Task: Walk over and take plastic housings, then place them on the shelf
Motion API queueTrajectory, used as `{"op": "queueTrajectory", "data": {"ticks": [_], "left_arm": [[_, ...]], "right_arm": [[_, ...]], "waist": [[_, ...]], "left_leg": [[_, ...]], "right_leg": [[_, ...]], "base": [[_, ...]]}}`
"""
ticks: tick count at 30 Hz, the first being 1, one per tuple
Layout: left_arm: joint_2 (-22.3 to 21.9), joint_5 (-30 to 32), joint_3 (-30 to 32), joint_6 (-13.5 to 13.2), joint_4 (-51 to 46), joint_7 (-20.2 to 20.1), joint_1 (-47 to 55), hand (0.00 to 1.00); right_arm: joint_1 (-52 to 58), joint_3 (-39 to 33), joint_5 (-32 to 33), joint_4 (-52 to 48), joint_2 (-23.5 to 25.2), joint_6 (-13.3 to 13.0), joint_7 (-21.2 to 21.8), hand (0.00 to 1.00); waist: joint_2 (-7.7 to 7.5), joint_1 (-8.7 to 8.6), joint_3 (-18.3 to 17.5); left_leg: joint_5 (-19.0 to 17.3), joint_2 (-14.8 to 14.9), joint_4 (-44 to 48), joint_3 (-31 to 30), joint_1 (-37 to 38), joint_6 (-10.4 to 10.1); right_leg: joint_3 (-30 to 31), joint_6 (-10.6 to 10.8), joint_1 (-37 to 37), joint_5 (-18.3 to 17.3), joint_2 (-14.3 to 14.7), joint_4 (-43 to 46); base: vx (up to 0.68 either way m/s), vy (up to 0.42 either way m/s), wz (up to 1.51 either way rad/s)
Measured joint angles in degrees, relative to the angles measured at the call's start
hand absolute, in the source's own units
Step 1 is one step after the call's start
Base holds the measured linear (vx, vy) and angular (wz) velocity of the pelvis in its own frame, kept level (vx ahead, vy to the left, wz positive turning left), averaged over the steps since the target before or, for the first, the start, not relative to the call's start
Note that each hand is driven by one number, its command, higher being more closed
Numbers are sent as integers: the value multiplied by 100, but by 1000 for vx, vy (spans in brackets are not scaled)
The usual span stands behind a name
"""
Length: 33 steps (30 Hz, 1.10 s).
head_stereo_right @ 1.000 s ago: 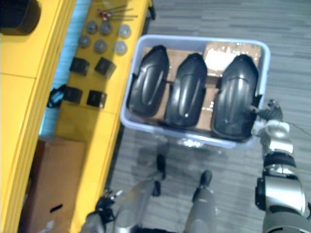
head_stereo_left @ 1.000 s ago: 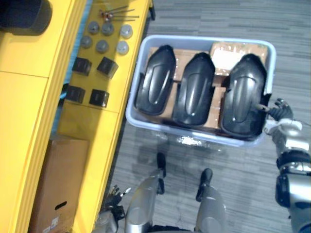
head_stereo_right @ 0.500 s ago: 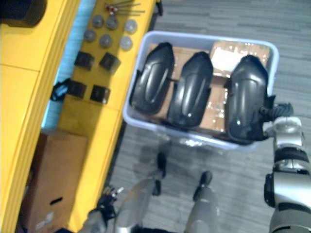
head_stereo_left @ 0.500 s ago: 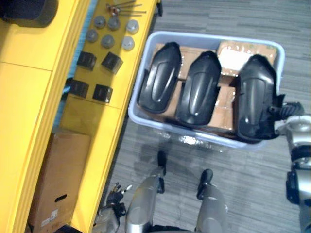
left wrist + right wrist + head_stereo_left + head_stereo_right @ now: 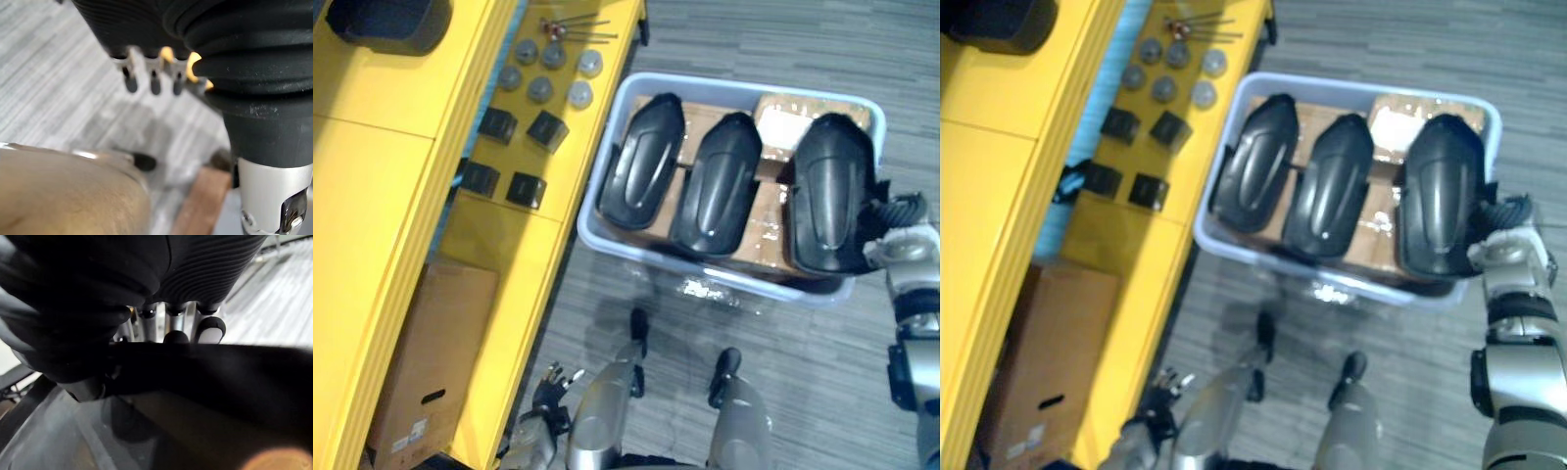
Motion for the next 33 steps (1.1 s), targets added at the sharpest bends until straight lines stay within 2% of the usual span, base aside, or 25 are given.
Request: {"op": "queueTrajectory", "data": {"ticks": [3, 5, 6, 8, 12, 15, 20, 22, 23, 28, 33], "left_arm": [[0, -16, 23, -322, -301, 333, 108, 0], [0, -15, 126, -705, -860, 985, 265, 0], [0, -16, 204, -770, -1033, 1106, 300, 0], [1, 45, 463, -1035, -1862, 1791, 439, 0], [38, 650, 854, -1202, -2909, 2795, 509, 0], [37, 1227, 869, -1244, -3476, 3264, 510, 0], [130, 2129, 459, -1163, -4688, 3489, 271, 0], [274, 2459, 142, -956, -5036, 3490, -96, 0], [280, 2673, 43, -758, -5104, 3493, -415, 0], [589, 3211, -360, -319, -5366, 3364, -1255, 0], [629, 3252, -1023, 73, -5238, 2898, -2100, 0]], "right_arm": [[18, -17, -2, -121, -25, -131, -372, 100], [177, -131, -135, -465, -26, -296, -779, 100], [249, -175, -168, -569, -26, -362, -878, 100], [568, -383, -344, -966, -14, -572, -1283, 100], [959, -518, -393, -1186, 175, -662, -1787, 100], [1168, -517, -391, -1370, 344, -725, -2041, 100], [1358, -516, -461, -1792, 726, -826, -2361, 100], [1372, -498, -594, -2114, 953, -911, -2393, 100], [1395, -464, -697, -2228, 1098, -1002, -2431, 100], [1394, -69, -909, -2362, 1434, -1096, -2513, 100], [1345, 319, -1132, -2457, 1698, -1257, -2737, 100]], "waist": [[-7, -3, 4], [-14, -34, 9], [-14, -53, 9], [-35, -84, 22], [-135, -114, 77], [-168, -130, 70], [-260, -176, 10], [-345, -257, -39], [-419, -294, -92], [-664, -357, -314], [-667, -435, -467]], "left_leg": [[0, 6, -36, -4, 120, 0], [0, 1, -112, -27, 284, -1], [2, -2, -121, -33, 309, -4], [8, -18, -171, -114, 429, -10], [64, -34, -368, -201, 697, -33], [119, -34, -503, -202, 777, -43], [155, -26, -604, -244, 919, -49], [154, -16, -604, -226, 944, -50], [151, -16, -604, -182, 1004, -53], [131, 52, -605, -11, 1042, -74], [31, 79, -608, 173, 1107, -44]], "right_leg": [[-20, 12, 159, 34, 18, -105], [-108, 15, 350, 37, 27, -191], [-136, 15, 399, 37, 28, -209], [-194, 17, 554, 37, 30, -271], [-313, 19, 841, 37, 42, -384], [-342, 44, 922, 58, 66, -479], [-428, 57, 1126, 87, 102, -627], [-427, 53, 1168, 128, 120, -693], [-407, 57, 1240, 168, 127, -765], [-261, 25, 1275, 336, 216, -988], [-159, 31, 1366, 514, 251, -1219]], "base": [[40, 2, 1], [24, -4, 6], [9, -6, 12], [18, -5, 13], [22, -9, 12], [32, -16, 5], [43, -25, 6], [12, -11, -4], [18, -13, -13], [-13, -9, -18], [-46, 18, -15]]}}
